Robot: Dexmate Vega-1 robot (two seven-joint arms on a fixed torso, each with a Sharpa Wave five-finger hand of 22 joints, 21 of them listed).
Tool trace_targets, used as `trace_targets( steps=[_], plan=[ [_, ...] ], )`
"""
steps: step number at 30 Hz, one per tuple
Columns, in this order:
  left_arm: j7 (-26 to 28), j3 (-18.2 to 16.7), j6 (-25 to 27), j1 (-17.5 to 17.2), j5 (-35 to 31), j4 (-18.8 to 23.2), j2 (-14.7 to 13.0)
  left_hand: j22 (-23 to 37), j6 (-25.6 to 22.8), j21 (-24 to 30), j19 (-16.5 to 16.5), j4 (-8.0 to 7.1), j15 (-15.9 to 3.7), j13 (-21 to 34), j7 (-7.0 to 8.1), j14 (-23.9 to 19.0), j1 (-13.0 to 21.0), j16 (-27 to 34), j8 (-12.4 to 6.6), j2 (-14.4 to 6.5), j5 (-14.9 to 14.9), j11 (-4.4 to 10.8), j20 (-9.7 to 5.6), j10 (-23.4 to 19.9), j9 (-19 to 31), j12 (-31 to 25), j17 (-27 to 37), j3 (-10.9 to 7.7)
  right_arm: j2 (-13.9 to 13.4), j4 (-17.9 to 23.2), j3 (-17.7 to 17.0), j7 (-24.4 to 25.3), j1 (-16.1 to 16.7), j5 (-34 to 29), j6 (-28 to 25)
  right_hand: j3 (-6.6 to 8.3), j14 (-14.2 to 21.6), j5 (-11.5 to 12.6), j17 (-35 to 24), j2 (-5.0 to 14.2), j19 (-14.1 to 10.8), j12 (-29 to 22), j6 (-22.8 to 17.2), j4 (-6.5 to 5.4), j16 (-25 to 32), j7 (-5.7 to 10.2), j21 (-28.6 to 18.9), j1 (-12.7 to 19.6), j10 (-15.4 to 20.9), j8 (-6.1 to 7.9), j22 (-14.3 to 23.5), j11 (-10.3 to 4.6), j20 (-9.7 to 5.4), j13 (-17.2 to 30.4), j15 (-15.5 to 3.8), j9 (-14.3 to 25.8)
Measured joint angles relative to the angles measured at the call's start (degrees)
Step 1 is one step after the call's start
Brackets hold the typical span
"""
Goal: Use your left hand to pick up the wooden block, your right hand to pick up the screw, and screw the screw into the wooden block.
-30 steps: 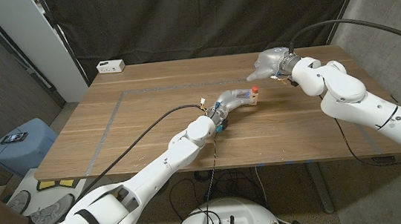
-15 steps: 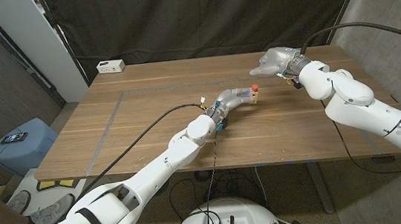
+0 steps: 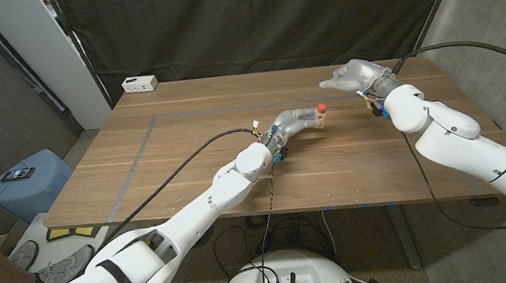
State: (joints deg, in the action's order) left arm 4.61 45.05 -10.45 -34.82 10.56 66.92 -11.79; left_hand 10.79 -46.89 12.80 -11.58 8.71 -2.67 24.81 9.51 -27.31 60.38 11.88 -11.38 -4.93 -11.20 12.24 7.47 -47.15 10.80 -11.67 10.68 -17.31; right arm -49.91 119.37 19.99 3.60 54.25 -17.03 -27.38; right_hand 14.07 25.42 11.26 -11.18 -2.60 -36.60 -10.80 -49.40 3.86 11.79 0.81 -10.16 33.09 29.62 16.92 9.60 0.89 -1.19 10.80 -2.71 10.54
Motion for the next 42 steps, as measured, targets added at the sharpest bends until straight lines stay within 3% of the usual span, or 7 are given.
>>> trace_targets(
  steps=[7, 26, 33, 42],
  plan=[
    [-0.4, -0.4, -0.1, 0.2, 0.5, 0.0, 0.1, 0.0, 0.0, 0.0, 0.0, 0.05, 0.0, 0.0, -0.01, 0.0, 0.0, 0.0, 0.17, 0.0, 0.1, 0.08, 0.0, -0.1, 0.0, 0.0, 0.0, -0.07, 1.2, -0.5, -2.3, 4.4, 2.3, 6.1, 1.8, -0.23, -1.5, 0.0, 0.0, 0.21, 1.2, 0.2, 2.8, 0.23, -0.4, 0.03, 0.0, -0.2, -1.4, -2.23, 0.0, 0.44, -0.04, 0.0, 0.16, 0.0],
    [-1.4, -1.4, 0.5, 0.3, 3.0, 1.0, 0.3, 0.0, 0.0, 0.0, -0.2, 0.06, 0.0, 0.0, -0.01, 0.0, 0.0, 0.0, -0.08, 0.0, 0.2, 0.15, 0.2, 0.0, 0.0, 0.1, 0.0, -0.07, 4.9, -3.6, -5.9, 12.6, 6.6, 21.3, 9.7, -0.91, -6.6, -0.2, 0.3, 0.97, 4.8, 0.5, 9.2, 0.91, -1.4, 0.81, 0.0, -1.0, -6.5, -6.14, -0.1, 0.53, 0.5, -0.1, 0.84, -0.1],
    [-1.7, -1.6, 1.2, 0.4, 3.7, 1.2, 0.3, 0.0, 0.0, 0.0, -0.2, 0.08, 0.0, 0.0, -0.01, 0.0, 0.0, 0.0, -0.06, 0.0, 0.2, 0.15, 0.2, 0.0, 0.0, 0.2, 0.0, -0.04, 6.1, -5.3, -6.3, 13.4, 7.2, 24.4, 11.8, -1.41, -10.6, -0.5, 0.3, 1.59, 8.5, 0.9, 12.7, 0.94, -1.4, 1.48, 0.2, -2.1, -11.0, -6.78, -0.3, 0.37, 0.9, -0.4, 1.57, -0.4],
    [-1.7, -1.8, 2.0, 0.4, 4.2, 1.9, 0.1, 0.0, 0.0, 0.0, -0.2, 0.12, 0.0, 0.0, -0.01, 0.0, -0.1, 0.0, 0.0, -0.1, 0.2, 0.06, 0.2, 0.1, 0.0, 0.1, 0.0, 0.0, 7.2, -7.9, -6.7, 13.4, 7.9, 31.3, 17.8, -2.83, -16.2, -0.5, 0.3, 2.39, 13.4, 0.9, 16.5, -0.48, -1.6, 1.34, 0.5, -5.9, -16.5, -7.21, -0.3, 0.77, 0.24, -0.7, 2.16, -0.4]
  ],
)
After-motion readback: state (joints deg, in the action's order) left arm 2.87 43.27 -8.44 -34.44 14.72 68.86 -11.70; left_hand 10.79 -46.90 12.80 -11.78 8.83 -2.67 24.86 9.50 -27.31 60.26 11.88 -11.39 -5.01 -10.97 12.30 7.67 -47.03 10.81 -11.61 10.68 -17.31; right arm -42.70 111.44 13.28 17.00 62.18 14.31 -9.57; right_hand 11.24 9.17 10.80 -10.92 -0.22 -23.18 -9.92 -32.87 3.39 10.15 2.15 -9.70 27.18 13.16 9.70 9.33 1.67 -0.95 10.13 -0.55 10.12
